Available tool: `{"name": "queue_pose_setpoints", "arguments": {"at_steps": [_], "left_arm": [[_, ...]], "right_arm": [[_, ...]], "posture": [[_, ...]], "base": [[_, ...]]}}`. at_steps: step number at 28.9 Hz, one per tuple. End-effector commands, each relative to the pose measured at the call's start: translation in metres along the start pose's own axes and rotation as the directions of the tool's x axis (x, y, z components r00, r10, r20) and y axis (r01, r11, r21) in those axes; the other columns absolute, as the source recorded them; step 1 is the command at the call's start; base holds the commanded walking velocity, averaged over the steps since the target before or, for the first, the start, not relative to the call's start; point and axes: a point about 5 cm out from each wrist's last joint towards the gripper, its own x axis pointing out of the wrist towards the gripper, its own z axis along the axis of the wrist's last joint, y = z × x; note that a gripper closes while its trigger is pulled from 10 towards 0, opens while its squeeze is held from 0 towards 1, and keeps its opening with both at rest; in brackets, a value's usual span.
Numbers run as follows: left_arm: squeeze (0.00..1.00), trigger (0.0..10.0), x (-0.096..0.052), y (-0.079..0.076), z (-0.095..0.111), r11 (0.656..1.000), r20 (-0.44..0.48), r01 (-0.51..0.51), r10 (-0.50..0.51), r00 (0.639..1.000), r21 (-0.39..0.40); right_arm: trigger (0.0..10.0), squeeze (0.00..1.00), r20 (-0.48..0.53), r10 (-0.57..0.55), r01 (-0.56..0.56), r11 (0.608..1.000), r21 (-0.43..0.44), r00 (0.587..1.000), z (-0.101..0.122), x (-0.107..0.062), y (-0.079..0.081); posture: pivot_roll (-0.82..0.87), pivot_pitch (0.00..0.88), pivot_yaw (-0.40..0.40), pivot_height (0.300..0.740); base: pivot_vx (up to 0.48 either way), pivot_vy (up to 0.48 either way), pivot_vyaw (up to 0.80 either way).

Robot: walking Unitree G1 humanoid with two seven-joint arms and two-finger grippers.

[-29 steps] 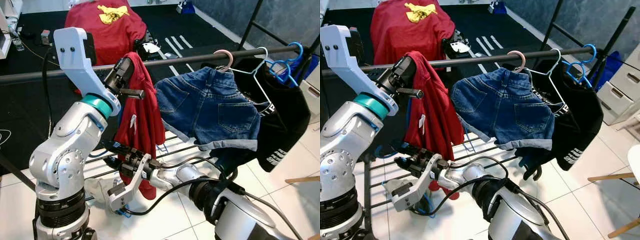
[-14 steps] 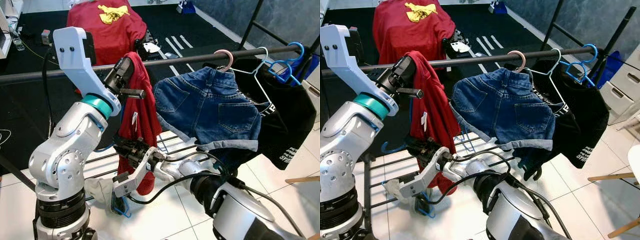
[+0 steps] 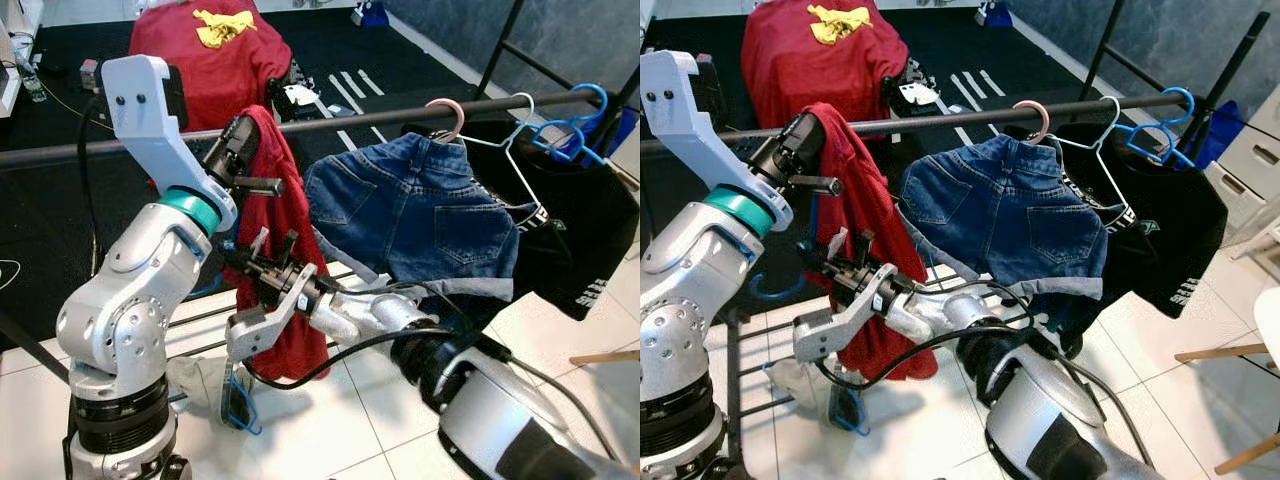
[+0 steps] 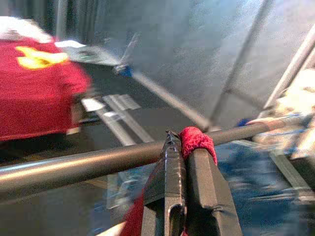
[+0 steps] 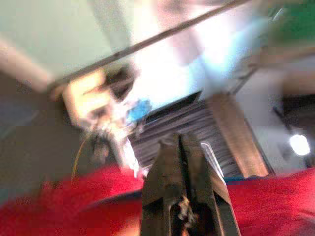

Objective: Hang hanger

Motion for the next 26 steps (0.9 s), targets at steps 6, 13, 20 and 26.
{"name": "queue_pose_setpoints", "arguments": {"at_steps": [6,13,20,26], "left_arm": [[0.00,0.0,0.002,0.009,-0.007,0.993,0.009,-0.079,0.079,0.997,0.092],[0.00,0.0,0.002,0.020,-0.019,0.975,-0.026,-0.155,0.162,0.987,0.161],[0.00,0.0,0.004,0.045,-0.028,0.935,-0.035,-0.280,0.294,0.955,0.218],[0.00,0.0,0.004,0.043,-0.024,0.952,-0.019,-0.254,0.261,0.965,0.170]], "right_arm": [[0.0,0.00,0.074,-0.147,0.139,0.985,0.102,0.986,0.020,0.004,-0.033],[0.0,0.00,0.066,-0.234,0.224,0.965,0.140,0.970,0.027,0.002,-0.056],[3.6,0.00,-0.059,-0.131,0.143,0.946,0.291,0.990,0.030,-0.026,-0.050],[10.0,0.00,-0.236,0.123,0.042,0.805,0.592,0.964,0.020,-0.066,-0.007]], "posture": [[-0.06,0.154,0.040,0.740],[-0.07,0.143,0.045,0.740],[-0.08,0.137,0.049,0.740],[-0.08,0.141,0.045,0.740]], "base": [[0.000,0.000,0.00],[0.000,0.000,0.00],[0.000,0.000,0.00],[0.000,0.000,0.00]]}}
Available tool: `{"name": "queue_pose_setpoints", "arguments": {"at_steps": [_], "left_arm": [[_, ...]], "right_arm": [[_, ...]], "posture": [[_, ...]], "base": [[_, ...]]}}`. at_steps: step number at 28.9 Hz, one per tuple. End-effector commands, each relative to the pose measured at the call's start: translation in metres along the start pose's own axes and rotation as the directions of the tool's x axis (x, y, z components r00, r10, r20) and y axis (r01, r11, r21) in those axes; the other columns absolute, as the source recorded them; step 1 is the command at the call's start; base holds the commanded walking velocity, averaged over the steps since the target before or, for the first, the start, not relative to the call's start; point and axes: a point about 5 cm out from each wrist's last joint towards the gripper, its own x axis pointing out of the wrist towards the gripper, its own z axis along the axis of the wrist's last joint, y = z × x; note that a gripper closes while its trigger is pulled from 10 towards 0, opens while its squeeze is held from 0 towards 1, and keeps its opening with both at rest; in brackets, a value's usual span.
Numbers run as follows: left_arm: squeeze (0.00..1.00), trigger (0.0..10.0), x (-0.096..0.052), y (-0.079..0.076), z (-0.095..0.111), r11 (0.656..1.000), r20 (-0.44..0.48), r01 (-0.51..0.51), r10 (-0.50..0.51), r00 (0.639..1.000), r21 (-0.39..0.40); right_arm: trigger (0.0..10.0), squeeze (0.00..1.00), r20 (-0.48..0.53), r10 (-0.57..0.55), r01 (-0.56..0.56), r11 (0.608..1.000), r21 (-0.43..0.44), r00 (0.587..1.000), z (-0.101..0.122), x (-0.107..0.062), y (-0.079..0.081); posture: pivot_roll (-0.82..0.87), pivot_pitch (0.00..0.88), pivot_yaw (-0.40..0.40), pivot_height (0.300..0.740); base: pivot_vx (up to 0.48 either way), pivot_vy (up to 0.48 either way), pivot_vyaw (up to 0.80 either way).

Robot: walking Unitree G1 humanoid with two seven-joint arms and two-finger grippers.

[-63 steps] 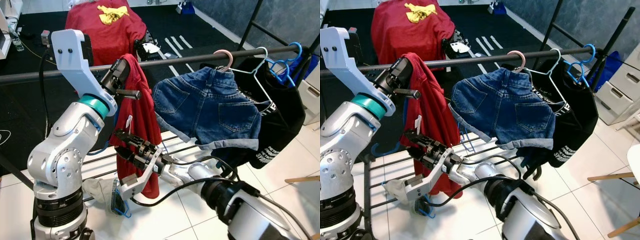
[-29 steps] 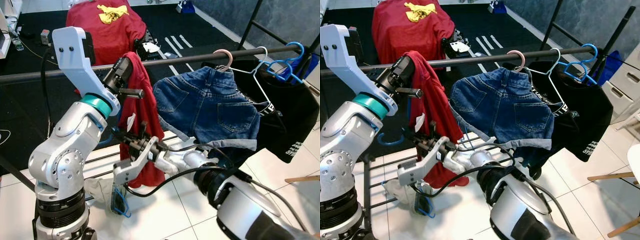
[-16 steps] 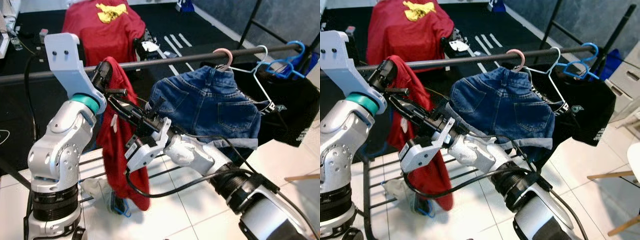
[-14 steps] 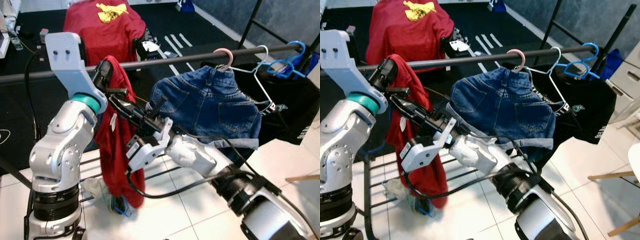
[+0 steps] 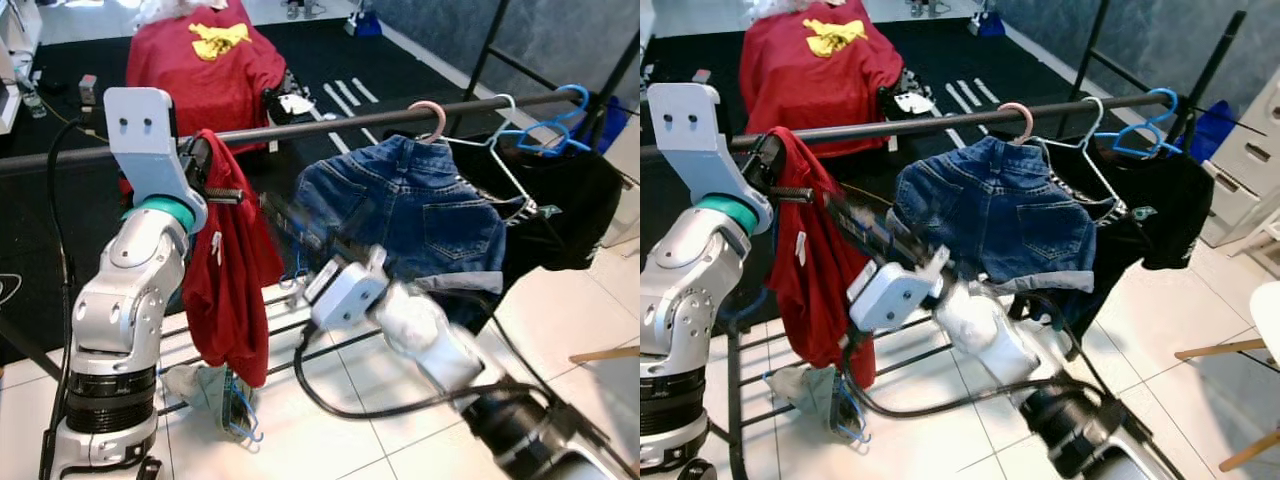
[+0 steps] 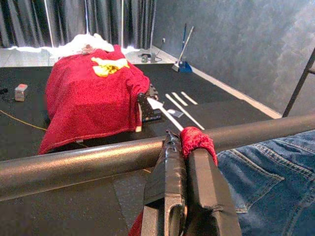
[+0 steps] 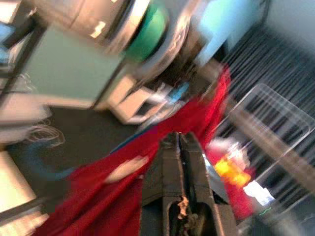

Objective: Hang hanger

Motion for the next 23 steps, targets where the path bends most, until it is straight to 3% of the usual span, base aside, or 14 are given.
{"name": "queue_pose_setpoints", "arguments": {"at_steps": [1,3,4,5,6,7,9,11,12,13,15,16,22,23], "left_arm": [[0.00,0.0,-0.002,0.006,-0.007,1.000,-0.025,-0.023,0.023,0.999,-0.006],[0.00,0.0,-0.002,0.006,-0.007,1.000,-0.025,-0.023,0.023,0.999,-0.006],[0.00,0.0,-0.003,0.005,-0.008,1.000,-0.024,-0.021,0.021,0.999,0.008],[0.00,0.0,-0.003,0.005,-0.008,1.000,-0.024,-0.021,0.021,0.999,0.008],[0.00,0.0,-0.006,0.003,-0.015,1.000,-0.061,-0.001,0.002,0.998,0.018],[0.00,0.0,-0.006,0.003,-0.015,1.000,-0.061,-0.001,0.002,0.998,0.018],[0.00,0.0,-0.015,-0.003,-0.032,0.995,-0.154,0.096,-0.092,0.984,0.019],[0.00,0.0,-0.015,-0.003,-0.032,0.995,-0.154,0.096,-0.092,0.984,0.019],[0.00,0.0,-0.033,-0.009,-0.036,0.965,-0.151,0.256,-0.262,0.953,-0.060],[0.00,0.0,-0.033,-0.009,-0.036,0.965,-0.151,0.256,-0.262,0.953,-0.060],[0.00,0.0,-0.052,-0.010,-0.032,0.913,-0.102,0.377,-0.394,0.913,-0.153],[0.00,0.0,-0.052,-0.010,-0.032,0.913,-0.102,0.377,-0.394,0.913,-0.153],[0.00,0.0,-0.064,-0.005,-0.039,0.908,-0.127,0.415,-0.420,0.899,-0.060],[0.00,8.5,-0.066,0.005,-0.063,0.959,-0.196,0.281,-0.269,0.943,0.033]], "right_arm": [[10.0,0.00,-0.020,-0.005,0.006,0.997,0.071,1.000,-0.002,-0.003,0.001],[10.0,0.00,-0.020,-0.005,0.006,0.997,0.071,1.000,-0.002,-0.003,0.001],[10.0,0.00,-0.046,-0.066,0.071,0.988,0.140,0.997,-0.004,-0.007,-0.005],[10.0,0.00,-0.046,-0.066,0.071,0.988,0.140,0.997,-0.004,-0.007,-0.005],[10.0,0.00,-0.095,-0.213,0.229,0.949,0.215,0.972,-0.009,-0.011,-0.021],[10.0,0.00,-0.095,-0.213,0.229,0.949,0.215,0.972,-0.009,-0.011,-0.021],[10.0,0.00,-0.211,-0.402,0.450,0.842,0.297,0.891,-0.021,-0.025,-0.039],[10.0,0.00,-0.211,-0.402,0.450,0.842,0.297,0.891,-0.021,-0.025,-0.039],[10.0,0.00,-0.263,-0.463,0.528,0.795,0.298,0.846,-0.026,-0.036,-0.043],[10.0,0.00,-0.263,-0.463,0.528,0.795,0.298,0.846,-0.026,-0.036,-0.043],[10.0,0.00,-0.275,-0.472,0.541,0.787,0.297,0.838,-0.027,-0.041,-0.043],[10.0,0.00,-0.275,-0.472,0.541,0.787,0.297,0.838,-0.027,-0.041,-0.043],[10.0,0.00,-0.289,-0.471,0.546,0.783,0.300,0.834,-0.029,-0.046,-0.044],[10.0,0.00,-0.303,-0.474,0.556,0.770,0.312,0.827,-0.030,-0.049,-0.047]], "posture": [[-0.08,0.141,0.045,0.740],[-0.08,0.141,0.045,0.740],[-0.07,0.144,0.042,0.740],[-0.07,0.144,0.042,0.740],[-0.08,0.148,0.043,0.740],[-0.08,0.148,0.043,0.740],[-0.08,0.153,0.051,0.740],[-0.08,0.153,0.051,0.740],[-0.07,0.158,0.060,0.740],[-0.07,0.158,0.060,0.740],[-0.07,0.165,0.062,0.740],[-0.07,0.165,0.062,0.740],[-0.06,0.169,0.054,0.740],[-0.07,0.169,0.053,0.740]], "base": [[0.000,0.000,0.00],[0.000,0.000,0.00],[0.000,0.000,0.00],[0.000,0.000,0.00],[0.000,0.000,0.00],[0.000,0.000,0.00],[0.000,0.000,0.00],[0.000,0.000,0.00],[0.000,0.000,0.00],[0.000,0.000,0.00],[0.000,0.000,0.00],[0.000,0.000,0.00],[0.000,0.000,0.00],[0.000,0.000,0.00]]}}
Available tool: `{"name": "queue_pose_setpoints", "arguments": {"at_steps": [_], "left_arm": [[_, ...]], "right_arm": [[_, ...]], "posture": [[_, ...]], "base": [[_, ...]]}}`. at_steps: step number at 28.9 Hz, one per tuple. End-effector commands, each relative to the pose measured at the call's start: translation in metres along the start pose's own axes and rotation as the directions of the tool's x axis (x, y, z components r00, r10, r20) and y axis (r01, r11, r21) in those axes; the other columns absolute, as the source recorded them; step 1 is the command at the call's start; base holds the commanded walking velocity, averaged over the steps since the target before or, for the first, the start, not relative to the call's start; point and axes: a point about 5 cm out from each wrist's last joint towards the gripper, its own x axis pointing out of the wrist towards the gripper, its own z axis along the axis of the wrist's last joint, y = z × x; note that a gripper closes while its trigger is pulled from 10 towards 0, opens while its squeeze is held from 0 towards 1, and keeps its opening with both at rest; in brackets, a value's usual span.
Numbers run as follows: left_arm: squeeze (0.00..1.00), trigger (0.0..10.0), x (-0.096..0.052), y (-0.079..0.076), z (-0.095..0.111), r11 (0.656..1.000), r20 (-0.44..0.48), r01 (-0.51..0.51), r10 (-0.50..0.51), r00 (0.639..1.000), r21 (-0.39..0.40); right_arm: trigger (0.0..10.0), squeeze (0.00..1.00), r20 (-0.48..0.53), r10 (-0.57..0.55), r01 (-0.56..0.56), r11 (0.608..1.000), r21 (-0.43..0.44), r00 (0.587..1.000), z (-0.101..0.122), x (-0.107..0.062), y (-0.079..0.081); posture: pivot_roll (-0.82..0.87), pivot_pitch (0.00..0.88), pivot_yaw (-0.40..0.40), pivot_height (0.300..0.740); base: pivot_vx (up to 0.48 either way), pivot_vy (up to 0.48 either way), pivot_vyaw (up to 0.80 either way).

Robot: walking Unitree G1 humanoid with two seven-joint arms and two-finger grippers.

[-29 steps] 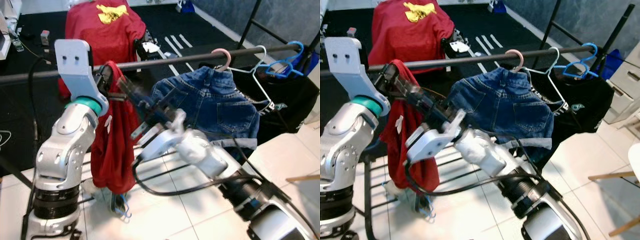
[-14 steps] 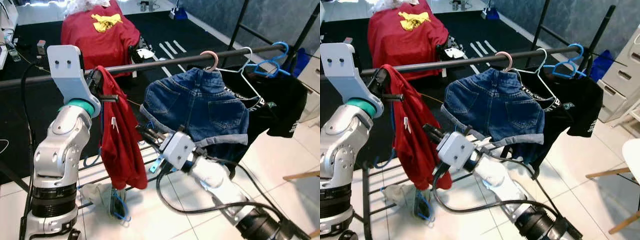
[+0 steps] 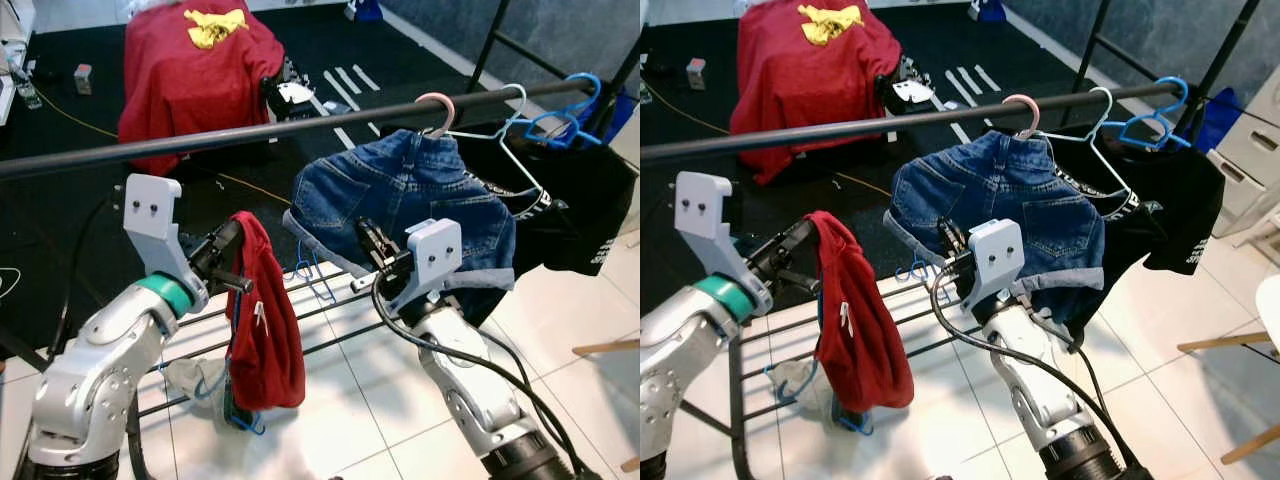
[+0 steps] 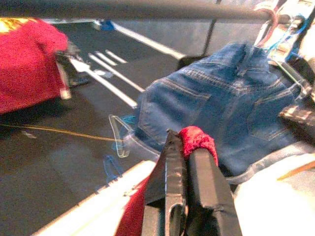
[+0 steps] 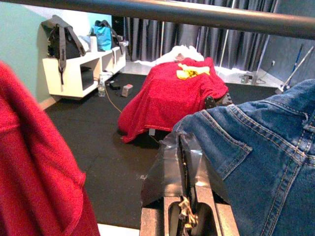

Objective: Hang hanger

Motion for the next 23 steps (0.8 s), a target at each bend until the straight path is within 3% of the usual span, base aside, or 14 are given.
{"name": "queue_pose_setpoints", "arguments": {"at_steps": [1,4,5,11,13,14,15,16,19,21,23], "left_arm": [[0.00,8.5,-0.002,0.004,-0.019,0.996,-0.055,-0.079,0.081,0.995,0.042],[0.00,8.5,-0.004,0.006,-0.026,0.990,-0.075,-0.124,0.128,0.989,0.062],[0.00,10.0,-0.008,0.009,-0.033,0.975,-0.094,-0.216,0.221,0.971,0.059],[0.00,10.0,-0.020,0.002,-0.030,0.964,-0.074,-0.251,0.258,0.963,0.086],[0.00,10.0,-0.027,-0.003,-0.023,0.974,-0.051,-0.199,0.206,0.977,0.111],[0.00,10.0,-0.030,-0.007,-0.016,0.980,-0.027,-0.122,0.128,0.991,0.157],[0.00,10.0,-0.030,-0.007,-0.016,0.980,-0.027,-0.122,0.128,0.991,0.157],[0.00,10.0,-0.030,-0.008,-0.010,0.978,-0.011,-0.057,0.060,0.998,0.203],[0.00,10.0,-0.028,-0.008,-0.005,0.972,0.001,-0.012,0.012,1.000,0.233],[0.00,10.0,-0.021,-0.013,0.008,0.964,0.044,0.081,-0.095,0.994,0.252],[0.00,10.0,-0.020,-0.016,0.012,0.962,0.057,0.107,-0.125,0.991,0.250]], "right_arm": [[10.0,0.00,-0.016,-0.014,0.015,1.000,0.024,1.000,-0.001,-0.004,-0.004],[10.0,0.00,-0.020,-0.018,0.018,0.999,0.030,1.000,-0.001,-0.004,-0.005],[10.0,0.00,-0.026,-0.017,0.018,0.999,0.044,1.000,-0.001,-0.006,-0.003],[10.0,0.00,-0.041,-0.002,0.005,0.997,0.078,0.999,-0.001,-0.012,0.004],[10.0,0.00,-0.041,0.024,-0.020,0.995,0.102,0.999,0.001,-0.015,0.008],[10.0,0.00,-0.038,0.106,-0.101,0.987,0.123,0.994,0.006,-0.019,0.013],[10.0,0.00,-0.038,0.106,-0.101,0.987,0.123,0.994,0.006,-0.019,0.013],[10.0,0.00,-0.037,0.216,-0.209,0.967,0.143,0.976,0.011,-0.023,0.019],[10.0,0.00,-0.049,0.293,-0.284,0.948,0.143,0.955,0.014,-0.028,0.021],[10.0,0.00,-0.100,0.391,-0.382,0.919,0.097,0.915,0.013,-0.036,0.016],[10.0,0.00,-0.120,0.409,-0.403,0.912,0.076,0.904,0.012,-0.038,0.013]], "posture": [[-0.07,0.169,0.053,0.740],[-0.07,0.169,0.053,0.740],[-0.08,0.175,0.053,0.740],[-0.08,0.182,0.048,0.740],[-0.07,0.183,0.045,0.740],[-0.06,0.181,0.044,0.740],[-0.06,0.181,0.044,0.740],[-0.06,0.181,0.044,0.740],[-0.06,0.181,0.044,0.740],[-0.08,0.177,0.043,0.740],[-0.08,0.177,0.043,0.740]], "base": [[0.000,0.000,0.00],[0.000,0.000,0.00],[0.000,0.000,0.00],[0.000,0.000,0.00],[0.000,0.000,0.00],[0.000,0.000,0.00],[0.000,0.000,0.00],[0.000,0.000,0.00],[0.000,0.000,0.00],[0.000,0.000,0.00],[0.000,0.000,0.00]]}}
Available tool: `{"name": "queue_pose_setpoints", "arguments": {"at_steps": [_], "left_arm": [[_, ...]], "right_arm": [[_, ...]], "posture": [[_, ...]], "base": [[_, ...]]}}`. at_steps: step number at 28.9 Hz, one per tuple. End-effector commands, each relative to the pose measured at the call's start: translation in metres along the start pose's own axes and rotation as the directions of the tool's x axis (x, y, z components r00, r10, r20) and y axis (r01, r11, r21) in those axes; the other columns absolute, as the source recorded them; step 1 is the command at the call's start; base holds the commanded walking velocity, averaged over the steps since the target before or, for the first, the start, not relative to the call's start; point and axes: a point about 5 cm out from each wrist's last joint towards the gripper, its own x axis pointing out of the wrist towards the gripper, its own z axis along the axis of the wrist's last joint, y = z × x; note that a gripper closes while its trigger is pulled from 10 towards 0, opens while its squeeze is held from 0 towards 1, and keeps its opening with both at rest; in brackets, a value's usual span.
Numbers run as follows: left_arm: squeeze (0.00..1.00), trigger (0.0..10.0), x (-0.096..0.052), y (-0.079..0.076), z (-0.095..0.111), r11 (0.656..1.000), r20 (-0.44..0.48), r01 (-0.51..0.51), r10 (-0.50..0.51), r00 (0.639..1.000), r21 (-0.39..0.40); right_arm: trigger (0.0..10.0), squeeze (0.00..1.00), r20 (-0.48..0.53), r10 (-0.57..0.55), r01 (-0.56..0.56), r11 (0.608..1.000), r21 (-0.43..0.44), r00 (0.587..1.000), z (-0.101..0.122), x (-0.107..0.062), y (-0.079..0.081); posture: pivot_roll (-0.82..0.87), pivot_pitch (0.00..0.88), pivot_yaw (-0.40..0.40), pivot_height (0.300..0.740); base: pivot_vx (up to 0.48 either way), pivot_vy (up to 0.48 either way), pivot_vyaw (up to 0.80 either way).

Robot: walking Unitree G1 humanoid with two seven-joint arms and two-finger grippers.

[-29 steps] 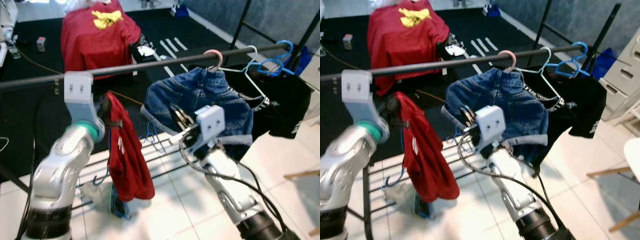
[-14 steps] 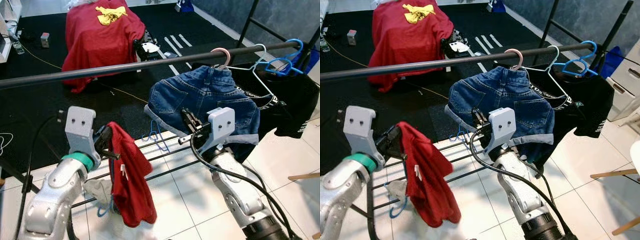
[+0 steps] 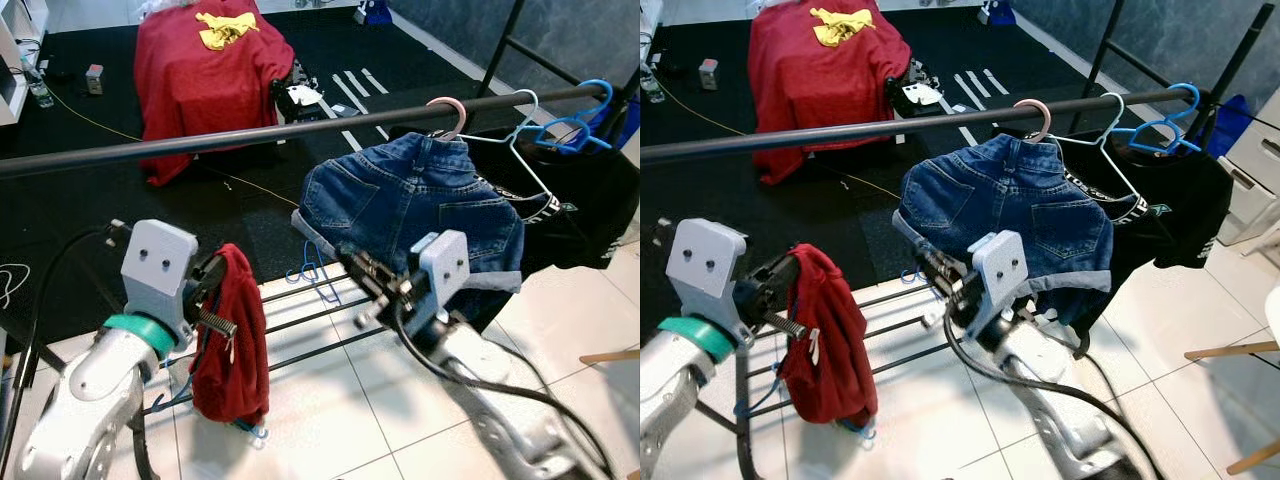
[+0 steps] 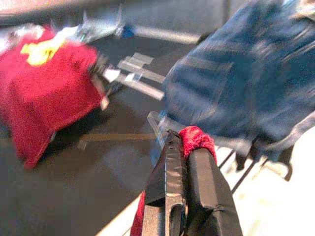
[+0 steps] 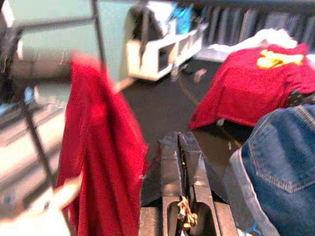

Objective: Hang hanger

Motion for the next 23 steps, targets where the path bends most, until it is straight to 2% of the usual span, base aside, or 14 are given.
{"name": "queue_pose_setpoints", "arguments": {"at_steps": [1,2,4,6,10,11,12,13,16,21,23], "left_arm": [[0.00,10.0,0.002,-0.007,0.009,0.998,0.053,0.069,-0.068,0.996,-0.006],[0.00,10.0,0.002,-0.007,0.009,0.998,0.053,0.069,-0.068,0.996,-0.006],[0.00,10.0,0.004,-0.009,0.011,0.997,0.061,0.078,-0.077,0.995,-0.013],[0.00,10.0,0.005,-0.010,0.011,0.997,0.061,0.078,-0.077,0.995,-0.014],[0.00,10.0,0.005,-0.011,0.011,0.997,0.063,0.082,-0.081,0.995,-0.014],[0.00,10.0,0.005,-0.012,0.012,0.996,0.065,0.092,-0.091,0.994,-0.014],[0.00,10.0,0.005,-0.012,0.012,0.995,0.066,0.102,-0.101,0.993,-0.014],[0.00,10.0,0.005,-0.012,0.012,0.995,0.066,0.102,-0.101,0.993,-0.014],[0.00,10.0,0.006,-0.014,0.013,0.991,0.072,0.132,-0.131,0.989,-0.011],[0.00,10.0,0.009,-0.015,0.015,0.987,0.084,0.157,-0.156,0.984,-0.016],[0.00,10.0,0.011,-0.016,0.017,0.984,0.096,0.179,-0.176,0.980,-0.020]], "right_arm": [[10.0,0.00,-0.043,0.059,-0.060,0.998,-0.021,0.997,-0.004,-0.004,0.003],[10.0,0.00,-0.043,0.059,-0.060,0.998,-0.021,0.997,-0.004,-0.004,0.003],[10.0,0.00,-0.063,0.084,-0.089,0.992,-0.094,0.994,0.001,-0.005,-0.004],[10.0,0.00,-0.071,0.085,-0.093,0.988,-0.122,0.994,0.002,-0.005,-0.008],[10.0,0.00,-0.080,0.078,-0.089,0.985,-0.146,0.994,0.004,-0.006,-0.013],[10.0,1.00,-0.087,0.074,-0.087,0.984,-0.157,0.993,0.008,-0.009,-0.019],[10.0,1.00,-0.083,0.084,-0.096,0.983,-0.159,0.993,0.016,-0.014,-0.026],[10.0,1.00,-0.083,0.084,-0.096,0.983,-0.159,0.993,0.016,-0.014,-0.026],[10.0,1.00,-0.043,0.220,-0.223,0.971,-0.091,0.975,0.048,-0.026,-0.028],[10.0,1.00,-0.017,0.307,-0.308,0.951,-0.038,0.951,0.060,-0.029,-0.024],[10.0,1.00,-0.010,0.392,-0.392,0.920,0.022,0.920,0.062,-0.033,-0.019]], "posture": [[-0.08,0.177,0.044,0.740],[-0.08,0.177,0.044,0.740],[-0.08,0.176,0.044,0.740],[-0.08,0.176,0.044,0.740],[-0.09,0.175,0.041,0.740],[-0.09,0.177,0.040,0.740],[-0.09,0.178,0.041,0.740],[-0.09,0.178,0.041,0.740],[-0.10,0.178,0.046,0.740],[-0.11,0.174,0.048,0.740],[-0.11,0.171,0.048,0.740]], "base": [[0.000,0.000,0.00],[0.000,0.000,0.00],[0.000,0.000,0.00],[0.000,0.000,0.00],[0.000,0.000,0.00],[0.000,0.000,0.00],[0.000,0.000,0.00],[0.000,0.000,0.00],[0.000,0.000,0.00],[0.000,0.000,0.00],[0.000,0.000,0.00]]}}
